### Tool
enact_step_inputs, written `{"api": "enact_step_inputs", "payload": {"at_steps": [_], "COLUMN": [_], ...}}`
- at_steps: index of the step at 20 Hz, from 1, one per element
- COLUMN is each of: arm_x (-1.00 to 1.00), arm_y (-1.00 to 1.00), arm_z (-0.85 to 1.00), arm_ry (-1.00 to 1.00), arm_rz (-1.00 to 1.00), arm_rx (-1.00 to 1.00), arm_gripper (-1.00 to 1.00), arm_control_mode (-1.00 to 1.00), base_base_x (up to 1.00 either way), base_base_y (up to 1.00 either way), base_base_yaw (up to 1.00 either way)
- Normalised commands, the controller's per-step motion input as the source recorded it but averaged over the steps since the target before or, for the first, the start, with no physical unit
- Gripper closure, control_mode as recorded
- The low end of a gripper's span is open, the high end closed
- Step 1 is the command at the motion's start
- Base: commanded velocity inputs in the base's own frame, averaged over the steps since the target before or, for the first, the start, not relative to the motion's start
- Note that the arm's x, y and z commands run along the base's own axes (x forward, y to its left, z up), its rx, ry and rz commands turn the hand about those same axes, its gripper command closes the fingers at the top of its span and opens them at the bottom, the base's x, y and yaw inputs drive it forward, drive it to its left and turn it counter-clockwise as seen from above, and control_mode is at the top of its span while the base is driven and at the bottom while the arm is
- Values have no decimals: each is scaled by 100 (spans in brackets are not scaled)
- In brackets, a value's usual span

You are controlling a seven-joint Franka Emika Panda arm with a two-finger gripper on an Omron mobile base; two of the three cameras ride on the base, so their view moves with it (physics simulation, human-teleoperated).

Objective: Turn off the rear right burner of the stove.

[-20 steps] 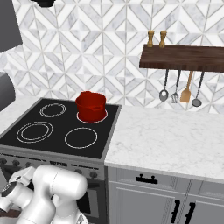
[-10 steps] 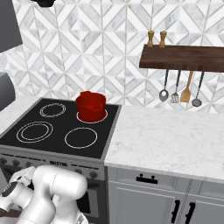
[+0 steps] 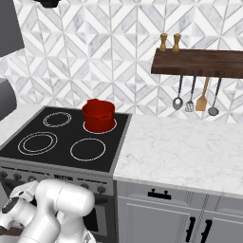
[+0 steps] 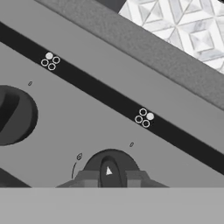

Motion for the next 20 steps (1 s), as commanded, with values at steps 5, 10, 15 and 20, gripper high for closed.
{"api": "enact_step_inputs", "payload": {"at_steps": [5,10,15,20], "arm_x": [8,8,4,0], "arm_y": [0,-5,-10,-8], "arm_z": [0,0,0,0], "arm_ry": [2,4,4,3], "arm_rz": [-9,-14,-17,-18], "arm_rx": [25,38,46,49], "arm_gripper": [100,100,100,100], "arm_control_mode": [-100,-100,-100,-100], "base_base_x": [0,0,0,0], "base_base_y": [0,0,0,0], "base_base_yaw": [0,0,0,0]}}
